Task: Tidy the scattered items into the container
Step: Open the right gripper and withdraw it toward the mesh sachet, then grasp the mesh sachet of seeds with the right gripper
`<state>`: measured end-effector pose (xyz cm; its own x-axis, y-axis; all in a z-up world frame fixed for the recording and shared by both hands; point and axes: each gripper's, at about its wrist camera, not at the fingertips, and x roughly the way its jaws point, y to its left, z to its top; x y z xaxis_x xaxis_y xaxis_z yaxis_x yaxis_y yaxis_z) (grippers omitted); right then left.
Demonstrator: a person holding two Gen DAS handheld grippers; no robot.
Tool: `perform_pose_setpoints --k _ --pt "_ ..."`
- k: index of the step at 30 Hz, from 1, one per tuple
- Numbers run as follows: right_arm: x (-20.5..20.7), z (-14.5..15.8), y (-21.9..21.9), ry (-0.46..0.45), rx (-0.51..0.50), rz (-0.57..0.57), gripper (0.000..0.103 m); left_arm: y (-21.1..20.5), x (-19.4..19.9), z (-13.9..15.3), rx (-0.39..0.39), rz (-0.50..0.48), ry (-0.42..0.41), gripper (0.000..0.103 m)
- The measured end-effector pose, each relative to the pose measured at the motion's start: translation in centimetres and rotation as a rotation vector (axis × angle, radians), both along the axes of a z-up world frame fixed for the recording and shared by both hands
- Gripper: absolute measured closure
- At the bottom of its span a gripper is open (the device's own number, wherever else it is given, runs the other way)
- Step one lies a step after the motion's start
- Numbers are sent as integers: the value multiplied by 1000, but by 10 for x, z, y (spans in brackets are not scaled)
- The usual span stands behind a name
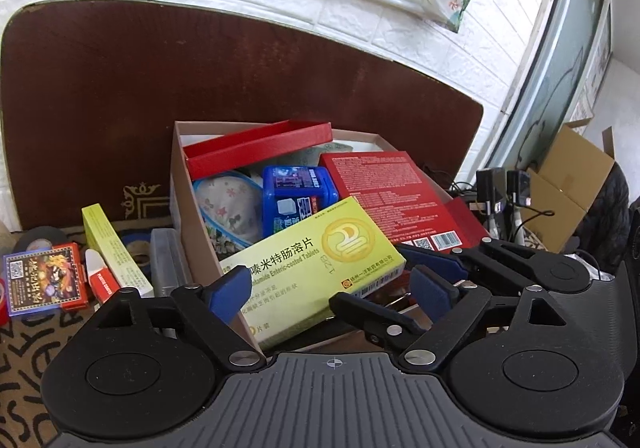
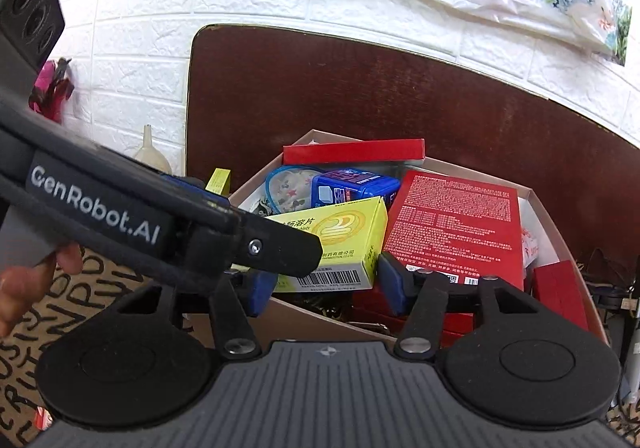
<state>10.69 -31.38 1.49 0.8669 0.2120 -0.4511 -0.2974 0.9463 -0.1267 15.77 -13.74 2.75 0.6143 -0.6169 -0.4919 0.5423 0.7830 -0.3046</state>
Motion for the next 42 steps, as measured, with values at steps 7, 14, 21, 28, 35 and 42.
perform_pose_setpoints --k 7,14,21,28,35,42 --pt "-24 11 1 -33 82 -80 1 15 -29 2 -16 69 2 0" --pt "-60 11 34 -13 71 -8 0 53 -70 -9 -88 128 90 0" --pt "-83 -8 94 34 62 120 0 104 -108 -25 -42 218 109 0" --pt "-76 -28 151 131 111 199 0 182 -119 -38 -46 359 126 0" --pt "-59 -42 203 142 100 232 1 240 -80 -41 3 432 114 0" --pt "-23 -57 236 191 140 279 14 283 -25 -61 -46 448 201 3"
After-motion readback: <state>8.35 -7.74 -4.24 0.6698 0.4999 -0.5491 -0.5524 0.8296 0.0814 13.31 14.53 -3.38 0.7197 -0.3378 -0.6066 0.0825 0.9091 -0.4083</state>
